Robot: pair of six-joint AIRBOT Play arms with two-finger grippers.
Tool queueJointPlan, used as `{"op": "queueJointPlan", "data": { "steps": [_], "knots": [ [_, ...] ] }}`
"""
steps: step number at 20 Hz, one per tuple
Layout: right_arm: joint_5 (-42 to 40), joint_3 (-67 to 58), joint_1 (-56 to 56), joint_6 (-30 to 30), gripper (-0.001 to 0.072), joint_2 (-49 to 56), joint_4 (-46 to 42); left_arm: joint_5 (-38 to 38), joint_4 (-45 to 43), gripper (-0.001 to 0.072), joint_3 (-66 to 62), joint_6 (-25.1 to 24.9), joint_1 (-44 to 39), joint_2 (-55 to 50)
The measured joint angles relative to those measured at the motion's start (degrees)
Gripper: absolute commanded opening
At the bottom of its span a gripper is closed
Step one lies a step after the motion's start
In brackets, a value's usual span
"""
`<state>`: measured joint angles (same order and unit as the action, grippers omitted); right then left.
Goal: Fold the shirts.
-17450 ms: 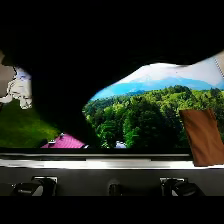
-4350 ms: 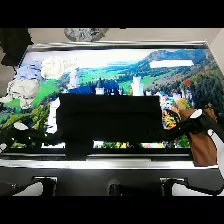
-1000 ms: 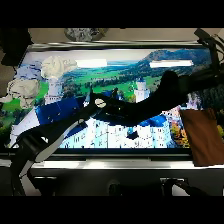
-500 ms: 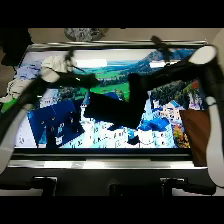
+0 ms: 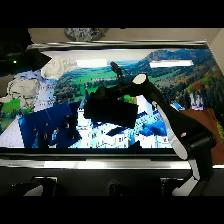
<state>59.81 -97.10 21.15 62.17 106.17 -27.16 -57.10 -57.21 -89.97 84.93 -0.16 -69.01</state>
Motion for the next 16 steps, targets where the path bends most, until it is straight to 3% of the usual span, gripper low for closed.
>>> {"op": "queueJointPlan", "data": {
  "steps": [4, 11, 13, 16],
  "knots": [
    [1.0, 0.0, -4.5, -0.5, 0.0661, -1.6, -3.9, -2.0, -0.4, 0.0032, 0.5, -1.2, 0.4, 1.2],
    [22.5, 5.0, -20.4, 3.3, 0.064, -7.6, -32.9, -3.0, -3.1, 0.0032, 0.8, -2.4, 0.7, 1.4],
    [23.0, 11.2, -21.6, 3.2, 0.064, -7.9, -32.2, -3.1, -3.4, 0.0033, 0.8, -2.4, 0.6, 1.3],
    [16.0, 20.7, -21.7, 1.0, 0.0622, -8.0, -23.6, -3.3, -3.7, 0.0033, 0.8, -2.4, 0.7, 1.3]
  ]
}}
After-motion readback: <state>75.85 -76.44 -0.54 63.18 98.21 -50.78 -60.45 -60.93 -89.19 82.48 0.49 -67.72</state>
